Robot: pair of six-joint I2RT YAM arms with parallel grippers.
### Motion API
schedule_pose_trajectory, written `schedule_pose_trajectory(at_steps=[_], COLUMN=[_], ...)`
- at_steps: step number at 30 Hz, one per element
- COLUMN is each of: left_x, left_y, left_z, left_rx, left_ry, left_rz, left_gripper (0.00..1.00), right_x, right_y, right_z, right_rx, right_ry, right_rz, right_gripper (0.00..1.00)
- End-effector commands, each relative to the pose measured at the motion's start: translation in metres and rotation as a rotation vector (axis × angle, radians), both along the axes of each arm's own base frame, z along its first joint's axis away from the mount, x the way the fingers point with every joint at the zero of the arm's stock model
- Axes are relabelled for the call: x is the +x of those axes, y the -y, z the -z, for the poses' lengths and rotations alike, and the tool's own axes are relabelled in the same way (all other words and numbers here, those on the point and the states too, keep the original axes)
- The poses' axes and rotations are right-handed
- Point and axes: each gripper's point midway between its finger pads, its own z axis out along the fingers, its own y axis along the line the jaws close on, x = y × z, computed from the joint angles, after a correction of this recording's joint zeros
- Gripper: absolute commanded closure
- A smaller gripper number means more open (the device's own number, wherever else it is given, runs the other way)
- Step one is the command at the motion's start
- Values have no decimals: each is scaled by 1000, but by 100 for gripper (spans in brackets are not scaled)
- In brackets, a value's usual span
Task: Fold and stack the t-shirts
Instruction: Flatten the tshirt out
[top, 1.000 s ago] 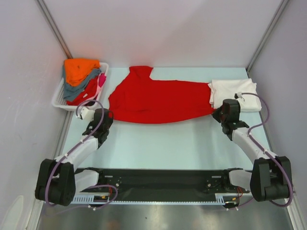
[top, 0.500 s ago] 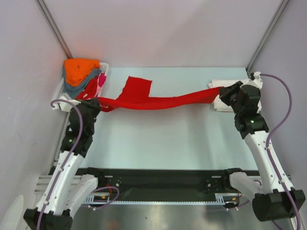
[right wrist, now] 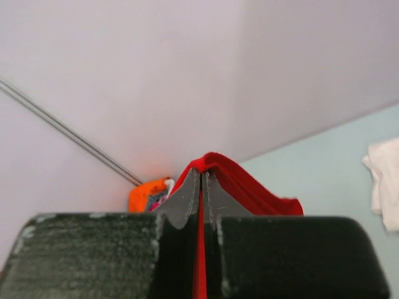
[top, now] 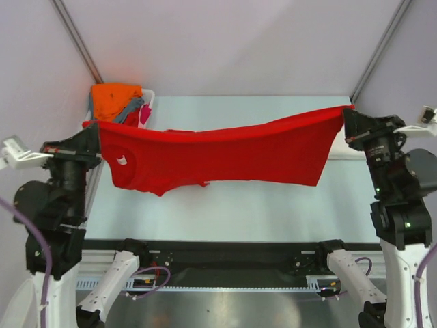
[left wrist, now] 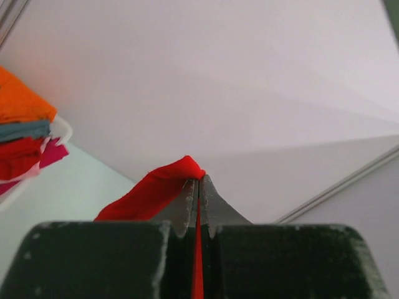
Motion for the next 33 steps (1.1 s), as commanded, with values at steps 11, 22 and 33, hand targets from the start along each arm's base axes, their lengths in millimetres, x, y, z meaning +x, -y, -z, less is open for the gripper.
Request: schedule_pose_trajectory(at_steps=[11, 22, 33], left_x=[53, 206, 318], left_y=[15, 32, 61], left_z=[-32, 17, -99], left_rx=[45, 15, -73], left_ry=[-45, -221, 57], left_rz=[29, 49, 362], left_gripper=[100, 100, 100], right_x=[23, 151, 250], right_y=[1, -2, 36], right_z=[-8, 34, -15], right_rx=[86, 177, 222], right_ry=[-24, -193, -148], right_rz=[20, -34, -69], right_gripper=[100, 100, 100])
